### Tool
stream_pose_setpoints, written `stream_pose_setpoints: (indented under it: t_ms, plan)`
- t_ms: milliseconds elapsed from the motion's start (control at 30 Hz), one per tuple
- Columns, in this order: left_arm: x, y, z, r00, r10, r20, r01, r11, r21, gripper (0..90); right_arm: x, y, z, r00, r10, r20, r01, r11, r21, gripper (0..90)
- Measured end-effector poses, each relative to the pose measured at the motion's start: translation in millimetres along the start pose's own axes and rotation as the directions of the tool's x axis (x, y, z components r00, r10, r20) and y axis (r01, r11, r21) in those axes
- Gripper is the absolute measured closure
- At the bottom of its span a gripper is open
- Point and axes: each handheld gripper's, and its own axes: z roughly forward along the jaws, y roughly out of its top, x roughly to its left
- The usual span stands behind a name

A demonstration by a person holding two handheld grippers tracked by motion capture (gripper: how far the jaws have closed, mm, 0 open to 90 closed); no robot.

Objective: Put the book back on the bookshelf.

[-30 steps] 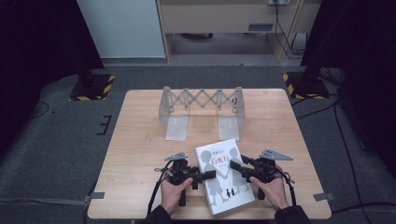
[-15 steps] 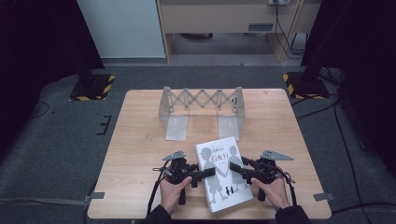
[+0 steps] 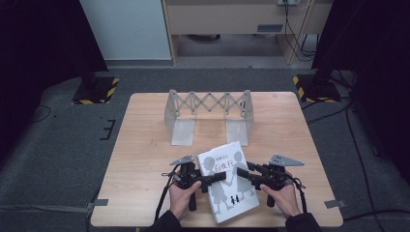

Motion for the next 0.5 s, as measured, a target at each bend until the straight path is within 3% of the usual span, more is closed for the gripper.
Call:
stream_pose_setpoints:
  t_ms: [133, 200, 333, 500]
  plan:
    - [-2.9, 3.3, -3.8, 0.9999, 0.008, -0.009, -0.008, 1.0, 0.004, 45.7, 0.0, 0.4, -0.7, 0.9999, 0.012, -0.01, -0.012, 1.0, -0.016, 52.9]
    - [-4.2, 6.2, -6.0, 0.9999, 0.013, -0.01, -0.013, 0.9999, 0.009, 46.4, -1.7, 0.7, -2.5, 1.0, 0.007, 0.006, -0.007, 1.0, -0.019, 48.7]
    - [-8.6, 13.7, -13.8, 0.9999, 0.008, -0.011, -0.008, 1.0, -0.004, 49.6, -11.5, -0.3, -11.3, 0.9982, 0.054, 0.025, -0.053, 0.997, -0.053, 45.2]
    - [-17.5, 26.4, -27.9, 0.9966, 0.058, -0.057, -0.06, 0.9979, -0.026, 51.8, -22.2, -1.0, -22.1, 0.9932, 0.062, 0.099, -0.055, 0.996, -0.068, 42.9]
